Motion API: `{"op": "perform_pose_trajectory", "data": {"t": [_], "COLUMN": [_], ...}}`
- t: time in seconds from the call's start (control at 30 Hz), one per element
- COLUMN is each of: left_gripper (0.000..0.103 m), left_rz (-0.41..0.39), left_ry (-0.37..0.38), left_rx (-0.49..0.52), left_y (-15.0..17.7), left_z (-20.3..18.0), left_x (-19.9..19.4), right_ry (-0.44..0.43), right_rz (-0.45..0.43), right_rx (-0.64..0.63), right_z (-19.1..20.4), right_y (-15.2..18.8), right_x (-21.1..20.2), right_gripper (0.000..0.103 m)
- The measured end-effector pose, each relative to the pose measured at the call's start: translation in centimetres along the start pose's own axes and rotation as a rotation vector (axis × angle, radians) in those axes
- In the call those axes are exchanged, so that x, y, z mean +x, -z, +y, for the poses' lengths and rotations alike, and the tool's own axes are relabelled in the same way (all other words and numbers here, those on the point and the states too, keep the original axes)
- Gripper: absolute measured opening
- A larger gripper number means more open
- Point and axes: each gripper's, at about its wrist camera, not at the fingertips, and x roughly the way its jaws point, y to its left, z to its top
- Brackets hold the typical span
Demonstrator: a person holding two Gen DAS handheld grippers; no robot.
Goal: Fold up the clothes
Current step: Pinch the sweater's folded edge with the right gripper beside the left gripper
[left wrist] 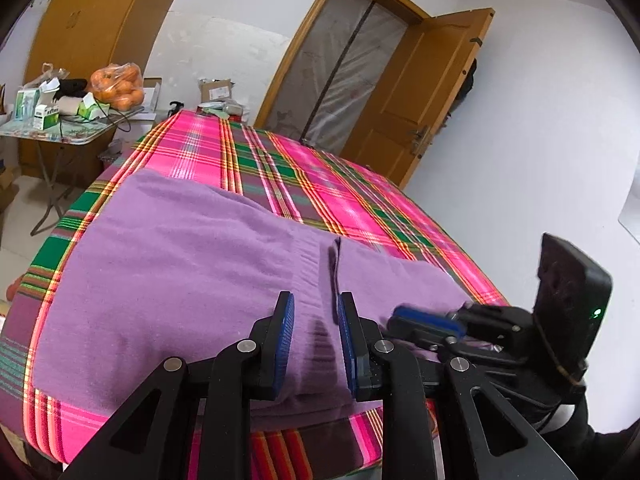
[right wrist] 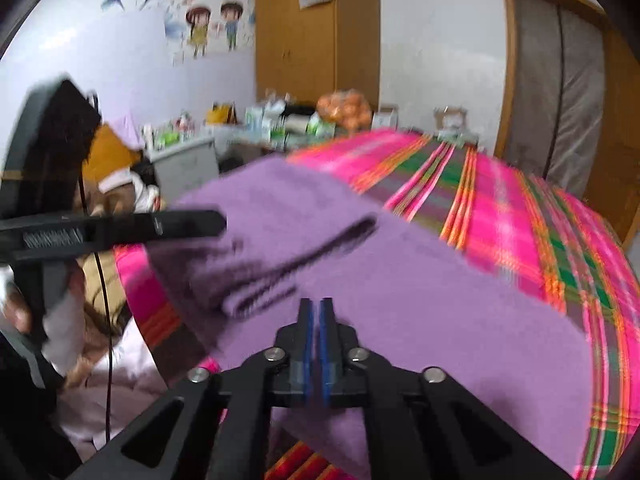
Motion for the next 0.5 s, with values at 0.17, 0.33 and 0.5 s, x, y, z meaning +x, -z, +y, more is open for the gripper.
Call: {"op": "perform_pose_trajectory", "data": {"t": [0.17,0.33,0.5], "left_gripper": [0.023,0.023,0.023], "left_rz": [0.006,-0.006,-0.012], "left_ry": [0.001,0.001,0.008], "left_rx": [-0.008,-0.007,-0.007], "left_y": [0.1,0.0,0.0], "left_z": [0.0,0.0,-0.1], "left_x": [0.2,-0.1,-0.3], "right_ry": [-0.005,-0.004,-0.024], "right_rz": [0.076,0.071,0.044], "right_rx": [-0.030,-0.005,-0.006], "right_z": [0.0,-0.5,-0.3], "right_y": [0.3,0.1,0.2], "right_x": [2.2,2.4,1.1], "right_gripper": [0.021,0.002,0.002]}}
